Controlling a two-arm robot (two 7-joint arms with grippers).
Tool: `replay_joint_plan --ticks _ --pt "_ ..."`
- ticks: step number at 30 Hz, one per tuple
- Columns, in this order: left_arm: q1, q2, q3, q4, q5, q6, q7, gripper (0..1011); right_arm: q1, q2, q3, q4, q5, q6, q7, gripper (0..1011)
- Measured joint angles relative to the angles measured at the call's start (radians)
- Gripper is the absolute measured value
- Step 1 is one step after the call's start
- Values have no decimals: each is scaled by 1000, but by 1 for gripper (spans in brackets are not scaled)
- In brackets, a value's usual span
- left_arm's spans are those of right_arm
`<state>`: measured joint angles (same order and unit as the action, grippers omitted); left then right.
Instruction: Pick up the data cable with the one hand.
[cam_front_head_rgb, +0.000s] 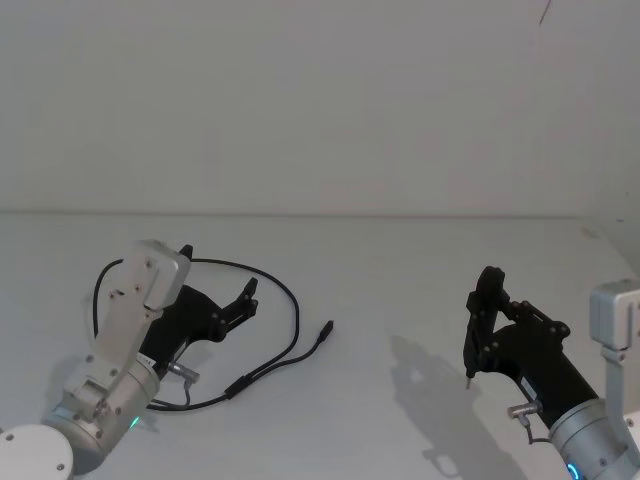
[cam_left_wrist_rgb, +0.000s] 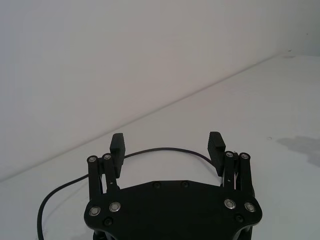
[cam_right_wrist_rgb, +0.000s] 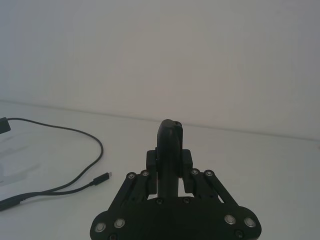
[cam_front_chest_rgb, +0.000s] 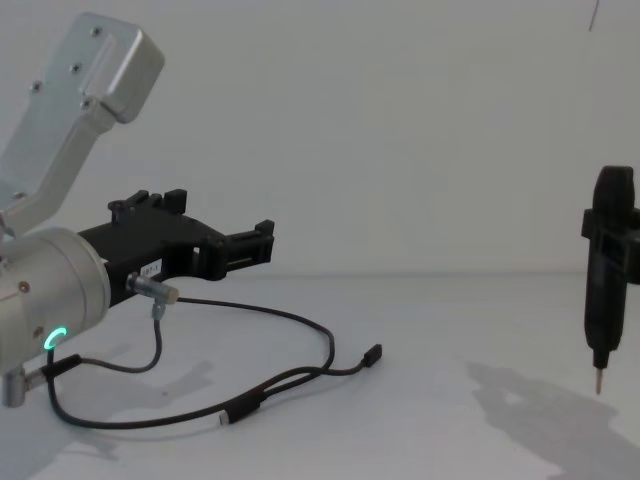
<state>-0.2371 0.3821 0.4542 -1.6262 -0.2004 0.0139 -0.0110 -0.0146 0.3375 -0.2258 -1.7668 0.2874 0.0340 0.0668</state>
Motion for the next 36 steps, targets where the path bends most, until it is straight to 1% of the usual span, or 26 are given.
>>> replay_joint_plan --ticks 21,25,30,36 --pt "0 0 0 0 0 0 0 1001 0 0 0 0 0 0 0 279" --pt "-1 0 0 0 -3 -1 -8 1001 0 0 0 0 0 0 0 279" --pt "-2 3 -2 0 -20 -4 -37 1001 0 0 0 0 0 0 0 279" --pt "10 22 -7 -21 -67 6 -104 1000 0 0 0 0 0 0 0 279"
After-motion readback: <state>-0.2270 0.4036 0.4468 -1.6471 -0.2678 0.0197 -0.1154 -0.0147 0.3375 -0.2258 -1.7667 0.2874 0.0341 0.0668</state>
